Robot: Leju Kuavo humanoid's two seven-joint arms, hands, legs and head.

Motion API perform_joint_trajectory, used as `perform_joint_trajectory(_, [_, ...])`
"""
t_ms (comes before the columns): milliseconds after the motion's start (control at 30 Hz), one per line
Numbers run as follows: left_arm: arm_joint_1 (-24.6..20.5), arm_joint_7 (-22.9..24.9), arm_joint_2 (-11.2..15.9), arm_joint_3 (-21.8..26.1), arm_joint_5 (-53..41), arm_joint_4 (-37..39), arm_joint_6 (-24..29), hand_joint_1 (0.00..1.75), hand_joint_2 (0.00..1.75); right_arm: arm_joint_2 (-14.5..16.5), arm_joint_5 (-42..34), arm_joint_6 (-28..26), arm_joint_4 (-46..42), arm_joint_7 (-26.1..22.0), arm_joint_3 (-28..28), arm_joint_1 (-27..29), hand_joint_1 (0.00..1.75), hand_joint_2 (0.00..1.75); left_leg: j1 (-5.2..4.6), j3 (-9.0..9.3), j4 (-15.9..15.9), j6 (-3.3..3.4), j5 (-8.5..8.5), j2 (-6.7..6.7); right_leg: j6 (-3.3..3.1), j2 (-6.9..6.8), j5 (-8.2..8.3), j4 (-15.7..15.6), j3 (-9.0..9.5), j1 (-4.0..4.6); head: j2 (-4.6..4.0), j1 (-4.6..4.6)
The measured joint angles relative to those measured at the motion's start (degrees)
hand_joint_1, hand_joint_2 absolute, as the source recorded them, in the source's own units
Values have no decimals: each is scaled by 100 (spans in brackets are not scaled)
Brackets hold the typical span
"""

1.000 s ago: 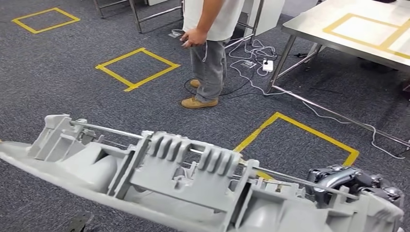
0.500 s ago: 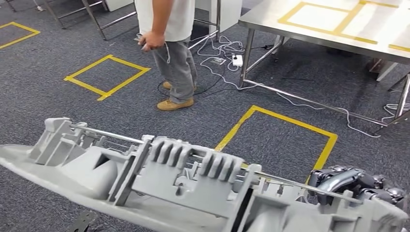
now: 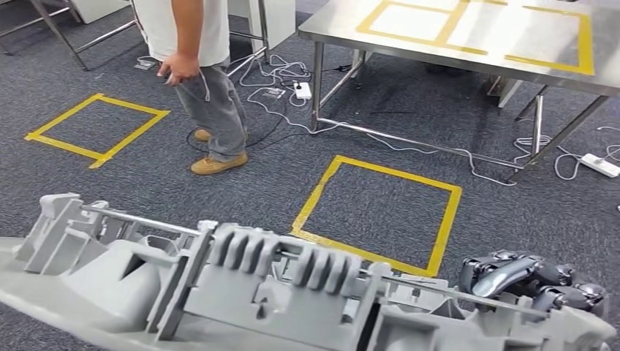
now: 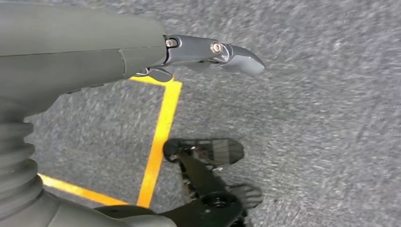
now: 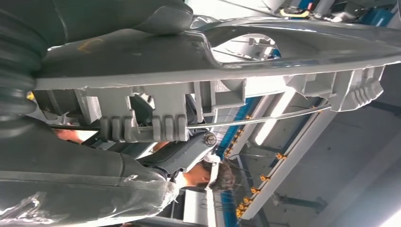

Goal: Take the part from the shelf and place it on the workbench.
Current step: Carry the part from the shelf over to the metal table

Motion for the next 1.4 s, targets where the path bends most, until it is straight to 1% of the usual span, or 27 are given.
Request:
perform_joint_trajectory(33, [2,1,6,0,0,0,5,0,175,-1,-8,2,0,-1,1,-7,175,175,-8,5,0,23,-6,65,19,-190,-179,342,-158,10,0,26])
perform_joint_trajectory(100, [19,1,20,0,0,0,15,0,175,0,-17,5,4,-2,1,-11,175,175,-28,12,0,46,-18,215,47,-363,-518,1130,-542,3,0,49])
perform_joint_trajectory(133, [23,1,25,1,0,0,17,0,175,0,-19,6,9,-3,1,-9,175,175,-35,18,0,48,-25,288,50,-384,-561,1338,-643,-1,0,50])
perform_joint_trajectory(167, [21,0,26,1,0,0,21,0,175,0,-20,7,13,-3,1,-8,175,175,-41,30,0,46,-35,358,45,-398,-494,1316,-627,-3,0,50])
perform_joint_trajectory(200, [16,-2,26,1,0,0,25,0,175,0,-19,7,16,-4,1,-8,175,175,-45,51,0,38,-49,421,32,-429,-328,1037,-474,-2,0,50])
perform_joint_trajectory(267, [7,-11,28,1,0,0,31,0,175,1,-18,7,17,-8,2,-11,175,175,-68,113,1,-1,-91,526,-19,-653,13,206,-7,28,0,52])
perform_joint_trajectory(333, [2,-17,37,1,-1,0,42,0,175,1,-18,7,16,-12,4,-16,175,175,-100,160,-3,-56,-122,606,-84,-807,127,-246,244,63,0,50])
perform_joint_trajectory(433, [-12,-18,47,-2,-8,0,65,0,175,1,-16,1,13,5,6,-13,175,175,-100,200,-34,-153,-148,698,-183,-652,131,-304,235,67,0,47])
perform_joint_trajectory(500, [-19,-19,45,-6,-12,1,70,0,175,1,-12,-12,11,32,11,-28,175,175,-88,119,175,-212,-327,525,-244,-528,157,-345,244,34,0,28])
perform_joint_trajectory(567, [-6,-19,40,-8,-14,2,70,0,175,2,-12,-20,13,46,21,-49,175,175,-85,-213,860,-232,-700,301,-278,-410,166,-355,242,17,0,-1])
perform_joint_trajectory(600, [6,-19,41,-8,-14,2,70,0,175,2,-12,-21,17,50,24,-53,175,175,-86,-422,1262,-235,-853,261,-287,-341,165,-354,240,17,0,-10])
perform_joint_trajectory(633, [15,-19,44,-8,-14,1,71,0,175,2,-11,-21,22,54,26,-52,175,175,-87,-578,1538,-237,-906,246,-291,-266,165,-354,242,15,0,-12])
perform_joint_trajectory(667, [20,-19,48,-8,-14,1,71,0,175,3,-11,-22,27,57,26,-51,175,175,-86,-643,1612,-239,-836,238,-288,-188,165,-353,246,10,0,-12])
perform_joint_trajectory(700, [21,-19,51,-8,-14,1,71,0,175,2,-11,-22,32,61,26,-51,175,175,-81,-596,1449,-241,-653,227,-280,-110,167,-351,254,0,0,-10])
perform_joint_trajectory(733, [19,-19,53,-8,-14,1,71,0,175,2,-11,-22,33,62,27,-52,175,175,-68,-451,1099,-249,-410,178,-261,-36,167,-347,261,-14,0,-12])
perform_joint_trajectory(800, [16,-19,54,-8,-13,2,71,0,175,2,-11,-22,33,62,27,-61,175,175,-27,-126,350,-250,-76,-42,-198,106,163,-315,247,-19,0,-16])
perform_joint_trajectory(867, [11,-19,53,-9,-14,2,71,0,175,2,-9,-22,33,62,28,-64,175,175,-16,10,36,-190,-26,-169,-123,221,173,-306,208,-20,0,-20])
perform_joint_trajectory(933, [-4,-19,51,-10,-15,2,71,0,175,1,-8,-22,33,63,28,-48,175,175,-27,19,20,-89,-21,-79,-58,269,198,-337,173,-40,0,-19])
perform_joint_trajectory(1000, [-16,-19,47,-13,-15,2,71,0,175,1,-9,-23,32,63,30,-46,175,175,-18,31,9,1,-8,27,-8,36,77,-150,75,-31,0,7])
perform_joint_trajectory(1067, [-5,-19,54,-15,-15,2,71,0,175,1,-12,-29,32,64,33,-62,175,175,-22,40,5,54,-17,143,27,-282,-279,511,-227,-16,0,36])
perform_joint_trajectory(1133, [15,-19,62,-15,-15,2,71,0,175,1,-16,-39,36,70,34,-69,175,175,-36,49,5,70,-32,276,46,-379,-578,1243,-588,-22,0,40])
perform_joint_trajectory(1167, [18,-20,63,-16,-15,2,71,0,175,1,-17,-43,39,74,34,-69,175,175,-41,59,5,69,-42,342,44,-389,-580,1368,-649,-23,0,40])
perform_joint_trajectory(1200, [16,-20,60,-18,-16,2,71,0,175,1,-17,-45,43,78,35,-69,175,175,-45,77,5,64,-56,406,35,-402,-473,1252,-586,-21,0,40])
perform_joint_trajectory(1233, [13,-22,56,-20,-16,2,69,0,175,1,-18,-46,45,80,35,-72,175,175,-48,103,5,53,-75,465,20,-434,-292,929,-410,-17,0,40])
perform_joint_trajectory(1300, [9,-28,49,-24,-18,2,64,0,175,1,-27,-43,48,86,36,-88,175,175,-67,162,7,5,-124,550,-22,-610,20,114,42,7,0,41])
perform_joint_trajectory(1367, [-4,-33,51,-26,-16,2,51,0,175,0,-37,-39,51,95,38,-102,175,175,-93,196,-1,-58,-152,601,-75,-702,102,-258,248,36,0,39])
perform_joint_trajectory(1400, [-13,-34,52,-27,-15,2,38,0,175,-1,-35,-38,52,99,38,-104,175,175,-100,205,-17,-91,-152,623,-107,-662,94,-261,245,49,0,39])
